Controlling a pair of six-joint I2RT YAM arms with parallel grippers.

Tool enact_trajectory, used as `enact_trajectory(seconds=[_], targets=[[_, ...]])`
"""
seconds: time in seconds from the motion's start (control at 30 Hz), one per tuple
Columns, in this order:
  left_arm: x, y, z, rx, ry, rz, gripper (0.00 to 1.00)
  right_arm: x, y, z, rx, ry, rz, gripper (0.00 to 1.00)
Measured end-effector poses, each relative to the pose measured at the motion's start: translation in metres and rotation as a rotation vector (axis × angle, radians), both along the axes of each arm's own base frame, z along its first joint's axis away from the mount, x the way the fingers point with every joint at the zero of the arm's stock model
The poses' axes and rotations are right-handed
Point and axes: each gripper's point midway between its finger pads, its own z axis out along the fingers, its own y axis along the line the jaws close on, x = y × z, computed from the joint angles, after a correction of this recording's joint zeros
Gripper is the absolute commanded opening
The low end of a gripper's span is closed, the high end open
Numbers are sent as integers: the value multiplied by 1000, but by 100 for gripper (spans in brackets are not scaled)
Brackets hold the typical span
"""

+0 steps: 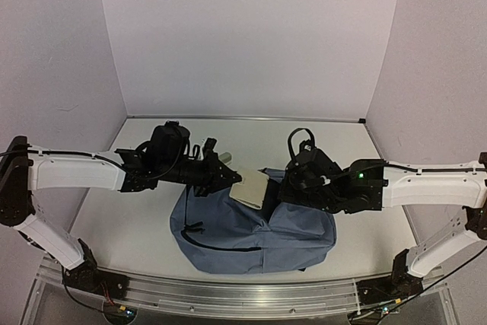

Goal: Pack the student bag
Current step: Place the personal item in the student bag.

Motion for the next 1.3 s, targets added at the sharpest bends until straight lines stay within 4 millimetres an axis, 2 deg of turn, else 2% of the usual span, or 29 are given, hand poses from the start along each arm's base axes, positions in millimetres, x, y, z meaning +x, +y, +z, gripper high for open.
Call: enact_trajectory(seconds=[0.17,0.43,0.7,0.87,1.0,1.3], targets=[[-12,7,-9,41,35,-11,0,0,0,0,0,-2,-2,0],[-25,-1,-25,77,65,-48,0,1,0,2,3,-4,-2,0],[-7,-7,-28,49,24,32,0,1,1,2,5,-3,-1,0],[5,-20,-50,51,35,53,0,0,2,2,11,0,4,0],[10,-27,-59,47,31,66,0,-1,4,1,15,9,13,0],[12,-46,-60,35,-6,113,0,-1,4,1,19,16,15,0]])
